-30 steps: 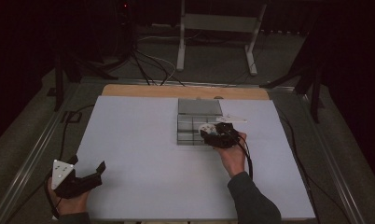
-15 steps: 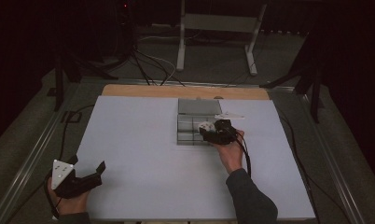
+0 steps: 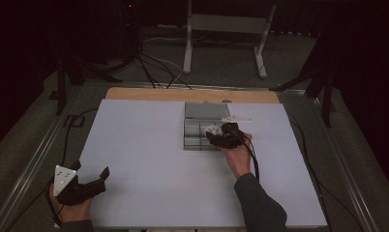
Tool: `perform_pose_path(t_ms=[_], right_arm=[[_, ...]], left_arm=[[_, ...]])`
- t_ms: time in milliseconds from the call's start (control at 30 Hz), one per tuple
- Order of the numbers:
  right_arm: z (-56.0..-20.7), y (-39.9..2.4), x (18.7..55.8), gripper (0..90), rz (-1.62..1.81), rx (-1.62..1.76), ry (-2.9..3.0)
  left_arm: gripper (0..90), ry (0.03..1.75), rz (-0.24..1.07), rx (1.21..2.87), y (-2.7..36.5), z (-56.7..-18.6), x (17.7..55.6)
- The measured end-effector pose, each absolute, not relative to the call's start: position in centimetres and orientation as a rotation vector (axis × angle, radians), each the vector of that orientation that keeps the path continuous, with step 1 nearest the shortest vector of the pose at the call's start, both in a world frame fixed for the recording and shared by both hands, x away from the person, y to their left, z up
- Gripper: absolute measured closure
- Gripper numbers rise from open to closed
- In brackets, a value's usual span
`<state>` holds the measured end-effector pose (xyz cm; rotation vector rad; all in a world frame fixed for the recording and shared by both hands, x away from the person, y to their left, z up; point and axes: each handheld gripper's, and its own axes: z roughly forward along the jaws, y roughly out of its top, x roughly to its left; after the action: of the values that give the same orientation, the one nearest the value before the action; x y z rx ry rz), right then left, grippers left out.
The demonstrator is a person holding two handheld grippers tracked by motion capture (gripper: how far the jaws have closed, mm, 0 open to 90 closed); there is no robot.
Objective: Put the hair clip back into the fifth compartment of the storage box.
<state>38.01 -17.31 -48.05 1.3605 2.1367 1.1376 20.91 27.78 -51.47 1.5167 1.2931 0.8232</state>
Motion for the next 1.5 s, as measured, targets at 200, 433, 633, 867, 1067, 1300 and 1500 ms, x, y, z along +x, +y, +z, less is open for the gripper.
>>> perform_pose_path(t_ms=[200, 433, 633, 867, 1067, 1300, 1500], right_arm=[[-48.3, -17.2, 38.2, 36.1, 1.122, 1.364, 2.147], [-48.6, -17.0, 38.5, 36.0, 1.113, 1.367, 2.16], [-48.9, -16.9, 38.6, 35.8, 1.103, 1.376, 2.171], [-49.2, -16.9, 38.8, 35.7, 1.098, 1.385, 2.182], [-49.6, -16.7, 38.9, 35.5, 1.085, 1.393, 2.198], [-50.0, -16.2, 39.1, 35.3, 1.072, 1.403, 2.21], [-50.4, -16.0, 39.3, 35.3, 1.043, 1.415, 2.218]], left_arm=[[0.5, 1.293, 0.824, 1.518, 27.8, -51.5, 20.9], [0.5, 1.294, 0.823, 1.52, 27.7, -51.5, 21.0], [0.6, 1.294, 0.823, 1.52, 27.7, -51.5, 21.0], [0.6, 1.294, 0.823, 1.521, 27.8, -51.5, 21.0], [0.6, 1.295, 0.823, 1.518, 27.8, -51.5, 21.0], [0.6, 1.296, 0.822, 1.518, 27.8, -51.5, 21.0], [0.6, 1.297, 0.823, 1.518, 27.8, -51.5, 21.0]])
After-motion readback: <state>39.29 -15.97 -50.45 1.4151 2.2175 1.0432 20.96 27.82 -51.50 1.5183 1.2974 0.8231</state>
